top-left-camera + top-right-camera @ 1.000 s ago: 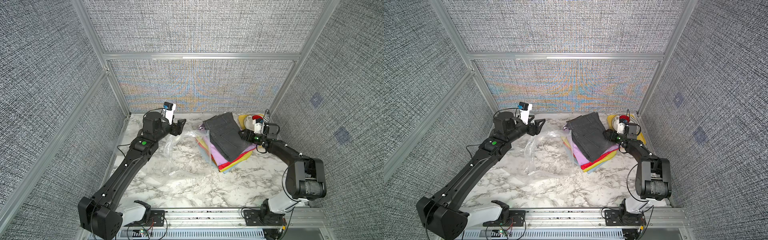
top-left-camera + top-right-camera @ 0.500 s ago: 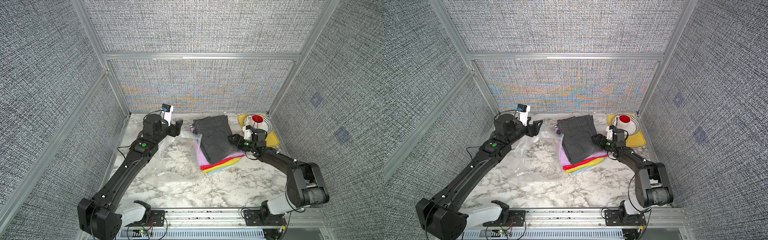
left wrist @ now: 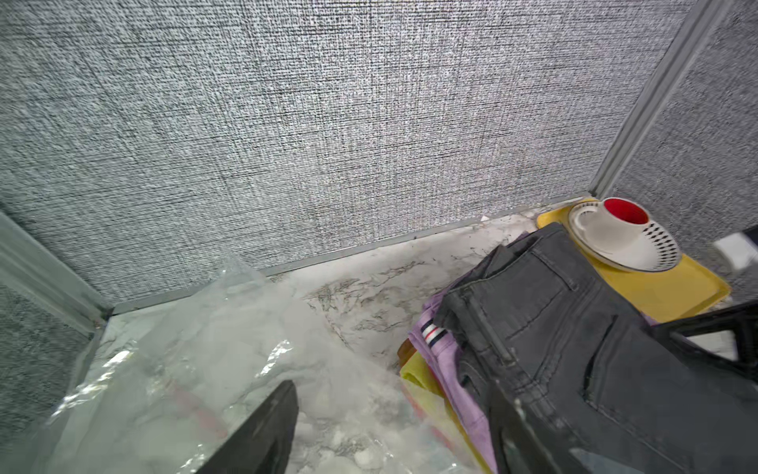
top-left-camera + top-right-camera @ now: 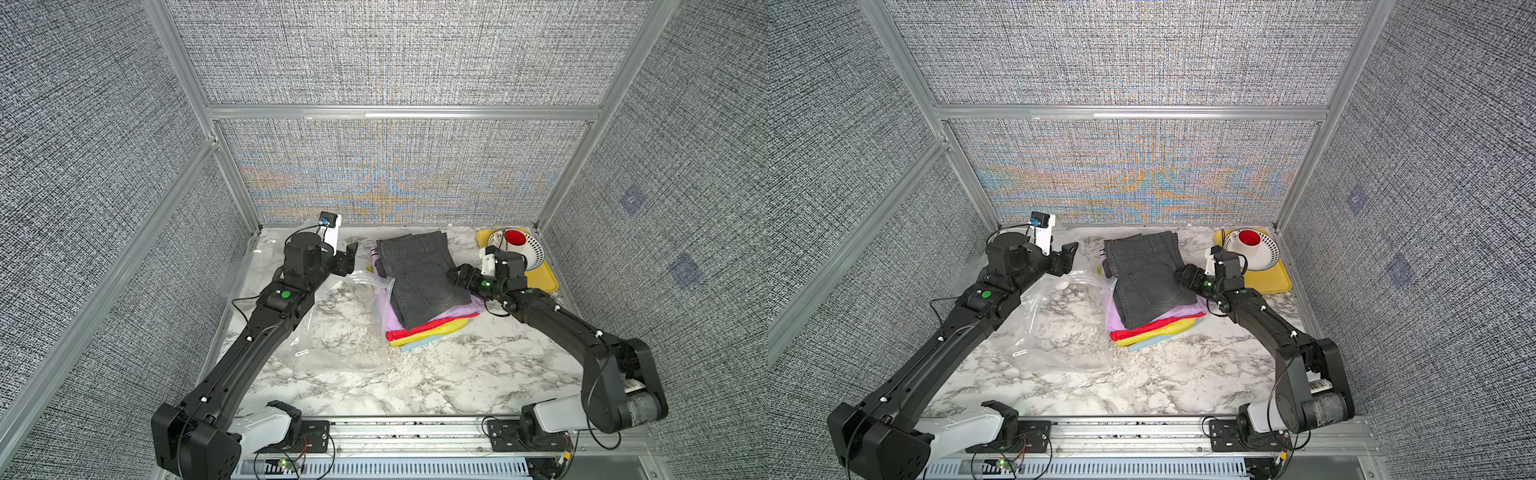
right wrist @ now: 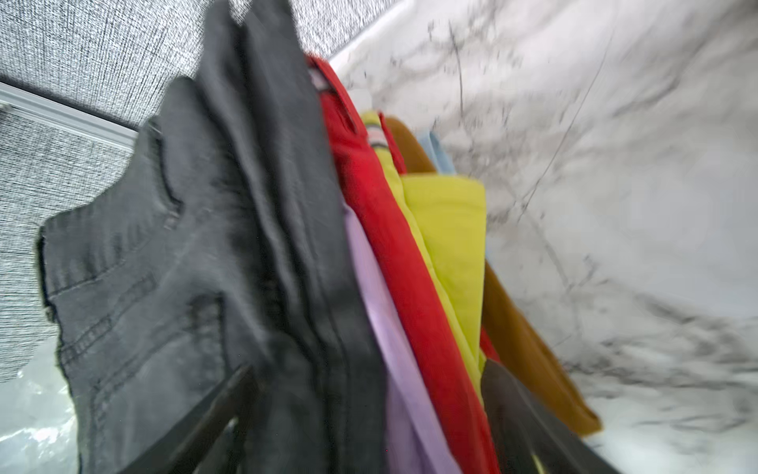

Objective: Take the trousers out of the vacuum bag
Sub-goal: Adjust the trousers at the center of the board, then reset both arms

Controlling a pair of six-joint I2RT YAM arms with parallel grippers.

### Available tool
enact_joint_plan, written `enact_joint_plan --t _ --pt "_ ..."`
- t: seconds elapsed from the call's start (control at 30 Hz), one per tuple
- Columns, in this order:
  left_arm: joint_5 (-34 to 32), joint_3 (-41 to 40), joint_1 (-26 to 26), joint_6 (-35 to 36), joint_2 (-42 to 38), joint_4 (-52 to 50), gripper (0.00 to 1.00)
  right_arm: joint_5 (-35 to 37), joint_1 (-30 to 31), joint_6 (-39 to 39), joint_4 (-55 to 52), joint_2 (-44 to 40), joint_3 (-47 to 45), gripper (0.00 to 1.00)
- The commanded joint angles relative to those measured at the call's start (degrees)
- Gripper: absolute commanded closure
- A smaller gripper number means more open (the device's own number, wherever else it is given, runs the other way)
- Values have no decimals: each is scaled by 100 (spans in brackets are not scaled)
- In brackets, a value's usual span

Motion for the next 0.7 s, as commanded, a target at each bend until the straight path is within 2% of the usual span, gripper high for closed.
enact_joint_plan --t 0.0,0.07,0.17,0.3,0.4,0.6,0.67 --pt "-446 -16 272 177 48 146 22 706 -166 -886 -697 -85 484 8" --pt "-443 -1 488 204 167 133 20 938 -258 -1117 -822 -92 848 2" --pt "-570 2 770 292 371 113 17 1323 -384 -1386 -770 -82 1235 1" --pt "-661 -121 1192 281 625 240 15 1523 -580 -1745 -208 -35 1283 1" --pt "-602 -336 1532 266 773 554 13 1759 -680 -2071 422 83 1003 1" --pt "9 -398 2367 -13 1301 921 10 2352 -817 -2457 1686 470 231 1" --pt "150 -460 2480 -15 1540 1045 9 2480 -833 -2540 2014 568 -9 1"
